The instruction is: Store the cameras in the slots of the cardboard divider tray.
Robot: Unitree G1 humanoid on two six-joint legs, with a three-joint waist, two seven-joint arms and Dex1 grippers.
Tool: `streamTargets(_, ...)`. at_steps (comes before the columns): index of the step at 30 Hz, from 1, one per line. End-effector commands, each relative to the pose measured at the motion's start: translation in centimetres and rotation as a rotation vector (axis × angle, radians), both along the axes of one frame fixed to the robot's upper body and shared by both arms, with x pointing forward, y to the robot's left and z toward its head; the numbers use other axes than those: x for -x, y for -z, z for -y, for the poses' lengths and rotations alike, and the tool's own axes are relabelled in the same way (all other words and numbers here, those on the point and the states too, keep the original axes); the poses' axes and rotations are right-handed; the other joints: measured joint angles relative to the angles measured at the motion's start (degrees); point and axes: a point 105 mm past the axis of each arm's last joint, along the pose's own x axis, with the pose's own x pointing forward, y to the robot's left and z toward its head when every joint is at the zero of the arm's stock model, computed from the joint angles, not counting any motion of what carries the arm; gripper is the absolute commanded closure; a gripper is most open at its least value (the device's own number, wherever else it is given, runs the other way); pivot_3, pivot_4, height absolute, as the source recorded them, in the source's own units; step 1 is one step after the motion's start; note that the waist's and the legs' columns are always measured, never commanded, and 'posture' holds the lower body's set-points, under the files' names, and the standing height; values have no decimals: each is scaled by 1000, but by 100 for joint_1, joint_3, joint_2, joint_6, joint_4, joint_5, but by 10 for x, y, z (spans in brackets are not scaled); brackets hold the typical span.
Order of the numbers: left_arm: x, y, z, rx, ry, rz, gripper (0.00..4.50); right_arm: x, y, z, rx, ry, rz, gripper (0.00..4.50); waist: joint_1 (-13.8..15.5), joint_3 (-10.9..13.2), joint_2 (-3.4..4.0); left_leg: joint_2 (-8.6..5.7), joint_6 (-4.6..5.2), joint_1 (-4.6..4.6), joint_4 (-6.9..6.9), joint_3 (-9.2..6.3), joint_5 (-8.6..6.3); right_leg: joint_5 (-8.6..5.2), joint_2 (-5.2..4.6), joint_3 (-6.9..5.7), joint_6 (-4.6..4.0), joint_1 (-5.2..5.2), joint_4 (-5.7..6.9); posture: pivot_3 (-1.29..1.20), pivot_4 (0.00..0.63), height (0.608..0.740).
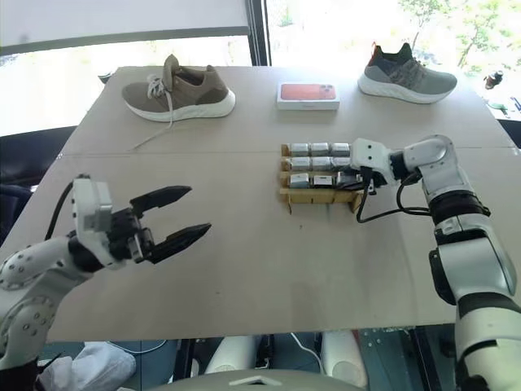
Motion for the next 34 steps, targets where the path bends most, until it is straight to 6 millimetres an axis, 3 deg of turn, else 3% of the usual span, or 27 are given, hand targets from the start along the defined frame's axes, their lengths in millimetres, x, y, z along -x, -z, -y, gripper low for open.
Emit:
streamTargets(1, 8, -9, -2, -26, 8, 52, 0, 1, 0, -3, 16, -31, -7, 3636, 0, 0, 0, 0, 0, 1, 0, 1, 0, 0, -1, 1, 0, 0, 0, 0, 150, 740)
streamTargets(5, 8, -6, -4, -24, -7, 46, 0, 5, 5, -3, 21, -38, -93, 3636, -1, 0, 0, 0, -1, 3, 1, 0, 0, -10, -2, -1, -18, 2, 2, 0, 150, 740)
streamTargets(6, 8, -6, -4, -24, -6, 47, 0, 6, 5, -3, 23, -41, -100, 2836, -1, 0, 0, 0, -1, 4, 1, 1, 1, -11, -2, 0, -21, 2, 3, 0, 150, 740)
streamTargets(8, 8, -6, -3, -23, -4, 49, 0, 4, 3, -3, 18, -43, -81, 2303, 2, 0, 1, 0, -1, 3, 0, -1, 0, -11, -3, -1, -21, 2, 3, 0, 150, 740)
streamTargets(12, 9, -6, -2, -12, -1, 51, 0, 1, -34, -2, -99, -24, 98, 568, -10, 1, 2, 0, -1, 2, -1, 2, 0, -11, -7, 1, -21, 2, 0, 0, 150, 740)
streamTargets(15, 8, -4, -4, 3, -6, 44, 0, 28, -65, 10, -188, 4, 144, 568, 74, 9, 16, -2, -1, -1, 0, -1, 0, -7, -18, -3, -14, 1, 4, 0, 150, 740)
streamTargets(18, 5, -3, -3, 14, -1, 44, 0, 60, -72, 22, -252, 90, 137, 52, 160, 10, 23, -8, -2, -22, -2, -30, -1, 0, -35, -40, 0, -2, -14, 0, 150, 740)
streamTargets(21, -1, 0, -4, 13, -1, 38, 0, 94, -64, 42, -267, 237, 108, 52, 233, 7, 26, -10, -2, -28, -7, -47, -2, 0, -38, -58, -1, 3, -25, 0, 150, 740)
streamTargets(27, -15, 13, -8, -36, -49, -15, 0, 143, -47, 84, -295, 566, 85, 52, 198, 8, 32, -17, 4, -25, -7, -54, -4, -8, -39, -60, -15, 21, -40, 0, 150, 740)
streamTargets(34, -18, 26, -15, -45, -54, -84, 0, 165, -27, 107, -327, 755, 84, 52, 167, 6, 26, -5, 31, 11, 2, -44, -17, -14, 2, -46, -20, 52, -41, 0, 150, 740)
